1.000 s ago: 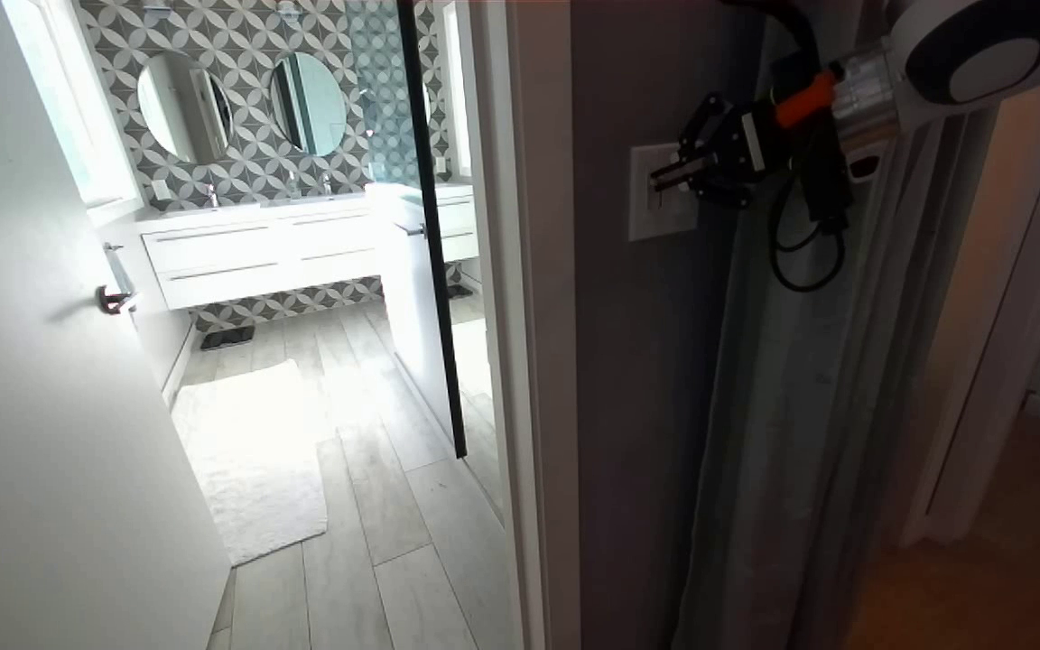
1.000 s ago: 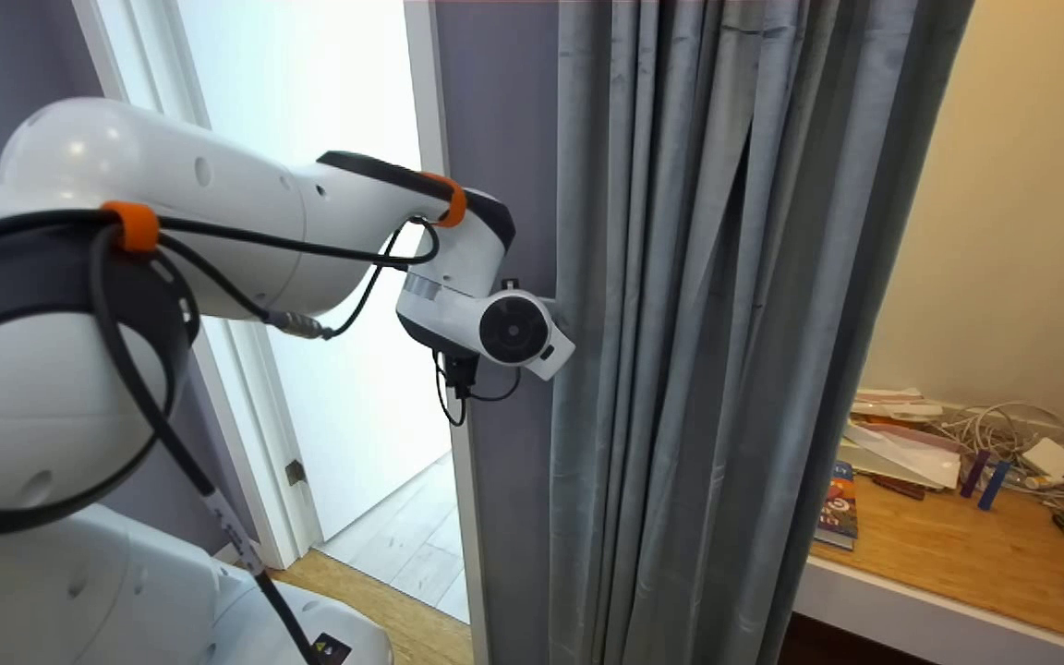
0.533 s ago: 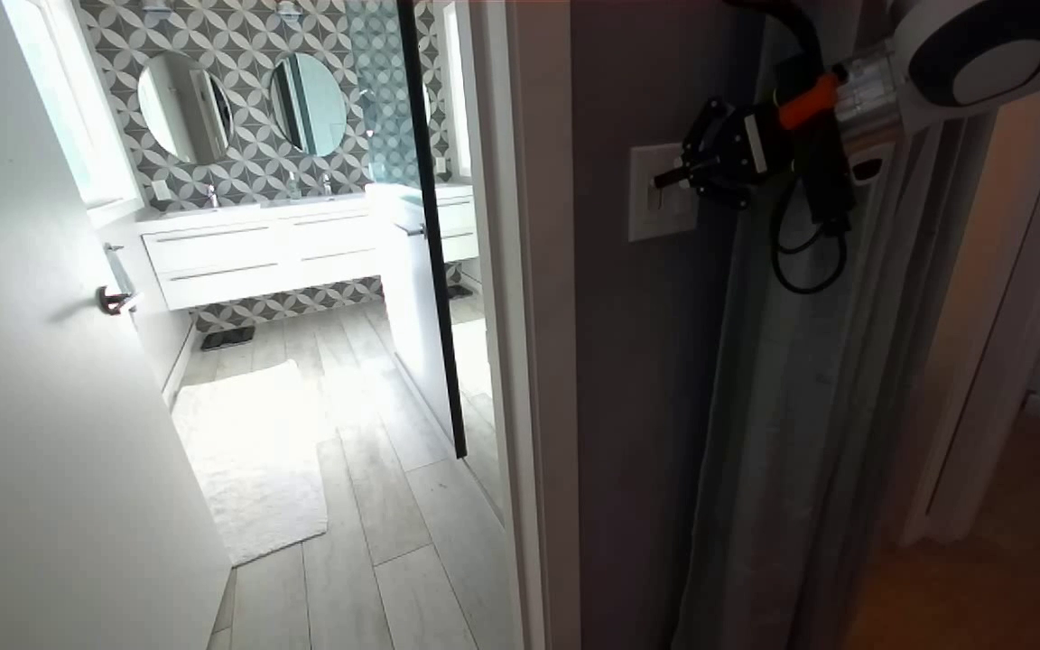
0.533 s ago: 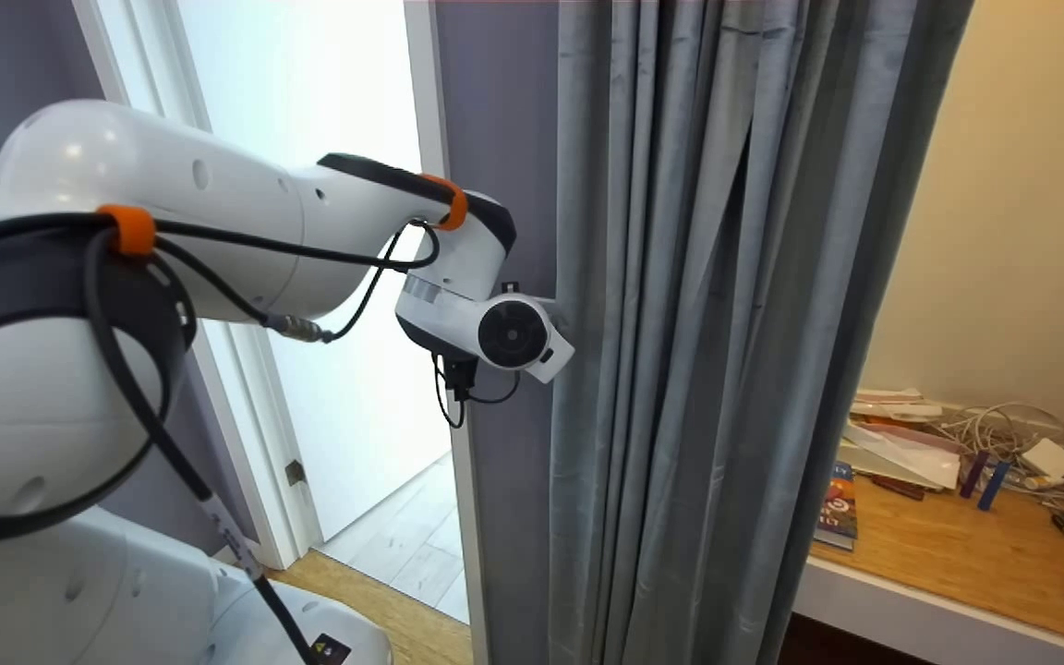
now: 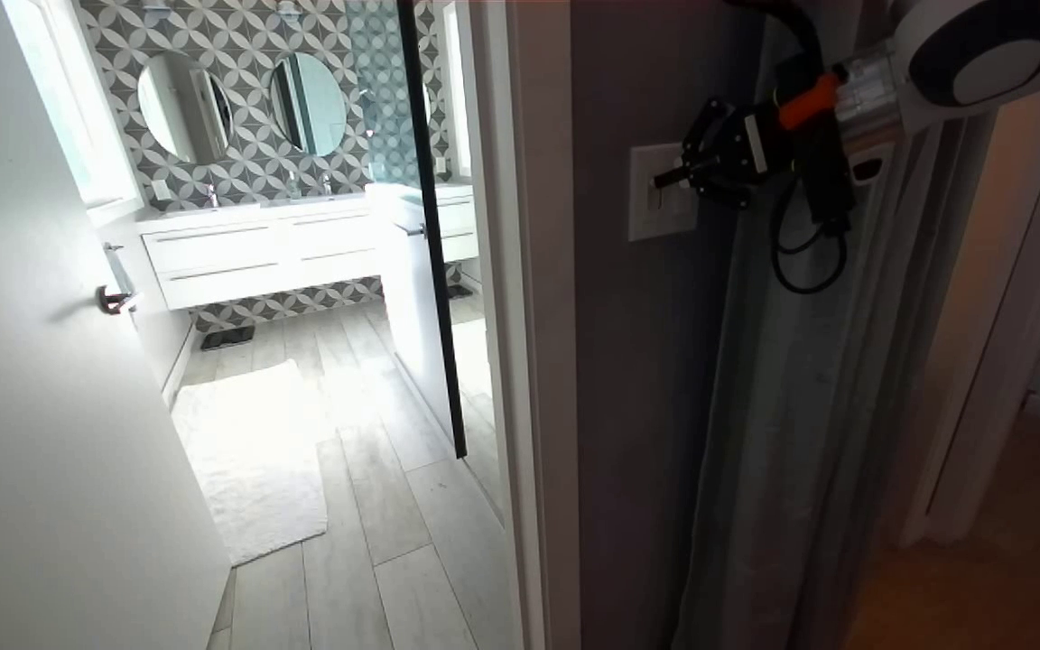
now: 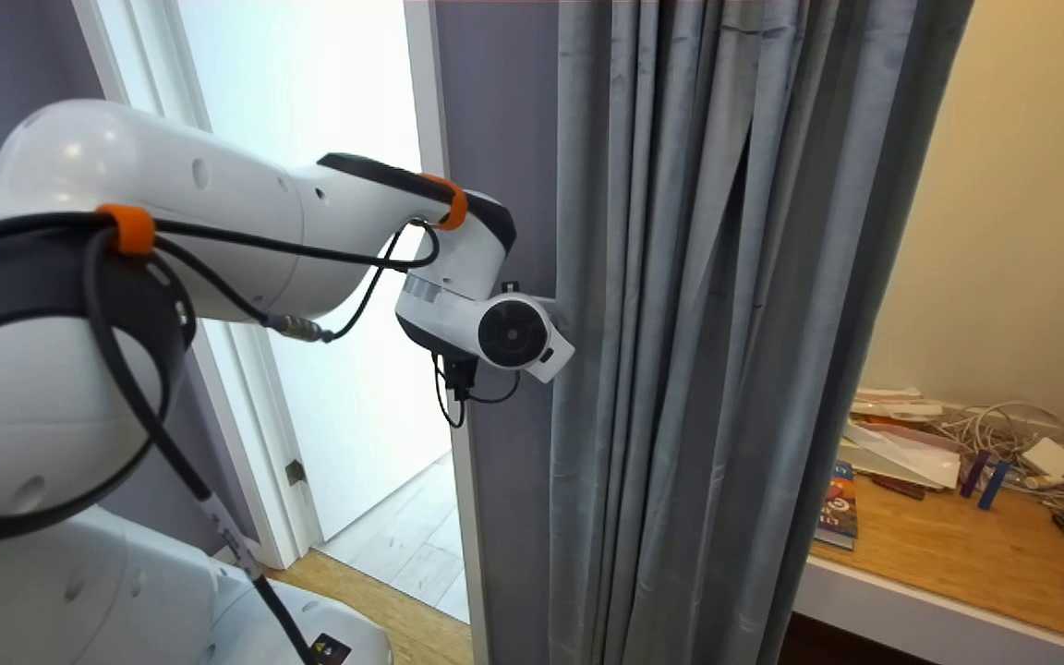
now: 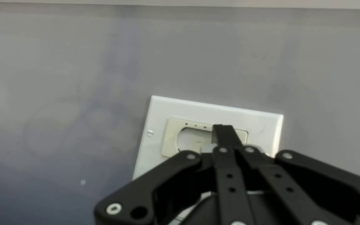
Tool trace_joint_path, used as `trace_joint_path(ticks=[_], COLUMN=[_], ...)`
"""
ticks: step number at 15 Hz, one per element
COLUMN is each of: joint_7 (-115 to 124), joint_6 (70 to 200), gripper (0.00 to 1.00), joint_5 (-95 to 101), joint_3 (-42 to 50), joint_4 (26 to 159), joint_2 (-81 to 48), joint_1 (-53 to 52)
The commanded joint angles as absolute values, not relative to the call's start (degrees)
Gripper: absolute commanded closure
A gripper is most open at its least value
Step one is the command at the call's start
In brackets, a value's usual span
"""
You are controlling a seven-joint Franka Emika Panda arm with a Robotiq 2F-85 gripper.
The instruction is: Slide down the lights dimmer switch on the left of the wall lights switch
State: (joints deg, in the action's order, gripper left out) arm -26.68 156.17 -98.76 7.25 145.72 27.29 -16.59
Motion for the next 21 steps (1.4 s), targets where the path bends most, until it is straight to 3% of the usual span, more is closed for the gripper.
trace_joint_path(ticks=[1, 21], joint_7=[-26.78, -15.44], joint_6=[156.11, 157.96], gripper=[1.00, 1.00], joint_5=[-98.88, -89.42], joint_3=[7.92, 6.98], joint_4=[143.44, 143.69], joint_2=[23.63, 21.71], joint_1=[-16.19, -15.86])
